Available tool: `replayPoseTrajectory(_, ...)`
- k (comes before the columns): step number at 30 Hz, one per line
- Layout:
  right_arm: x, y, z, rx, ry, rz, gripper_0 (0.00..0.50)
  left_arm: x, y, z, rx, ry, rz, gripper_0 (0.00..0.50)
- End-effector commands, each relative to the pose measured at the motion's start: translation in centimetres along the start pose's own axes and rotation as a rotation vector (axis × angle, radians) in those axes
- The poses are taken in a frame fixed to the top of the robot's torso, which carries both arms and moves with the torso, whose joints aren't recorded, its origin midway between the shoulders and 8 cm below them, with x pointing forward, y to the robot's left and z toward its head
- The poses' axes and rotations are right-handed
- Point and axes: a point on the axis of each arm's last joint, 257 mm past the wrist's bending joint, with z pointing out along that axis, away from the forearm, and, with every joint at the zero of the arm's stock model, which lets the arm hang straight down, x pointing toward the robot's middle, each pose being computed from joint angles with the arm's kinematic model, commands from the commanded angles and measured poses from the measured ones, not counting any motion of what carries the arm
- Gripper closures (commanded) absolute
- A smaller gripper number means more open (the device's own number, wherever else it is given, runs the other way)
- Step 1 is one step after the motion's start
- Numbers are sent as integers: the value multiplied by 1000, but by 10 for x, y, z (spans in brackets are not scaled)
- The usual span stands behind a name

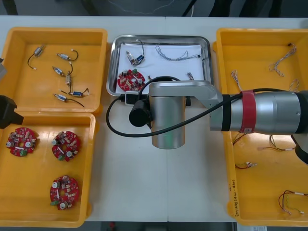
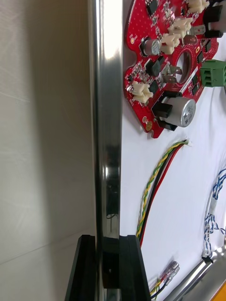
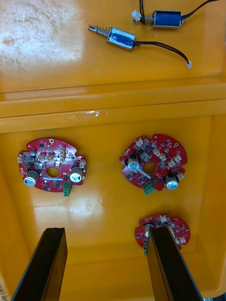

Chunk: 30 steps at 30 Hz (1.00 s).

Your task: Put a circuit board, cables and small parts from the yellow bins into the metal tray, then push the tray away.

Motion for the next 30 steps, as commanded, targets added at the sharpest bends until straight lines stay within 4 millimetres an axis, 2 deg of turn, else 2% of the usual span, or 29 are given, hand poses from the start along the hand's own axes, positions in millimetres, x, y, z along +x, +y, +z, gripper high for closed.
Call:
replayPoseTrajectory(1,-25,-23,-7,53,-41,-50,500,-1,20,-12,-58,-9,19,0)
replayPoseTrajectory(30,-23,-76,14,127,-56,-31,500,-1,20,-12,-58,-9,19,0)
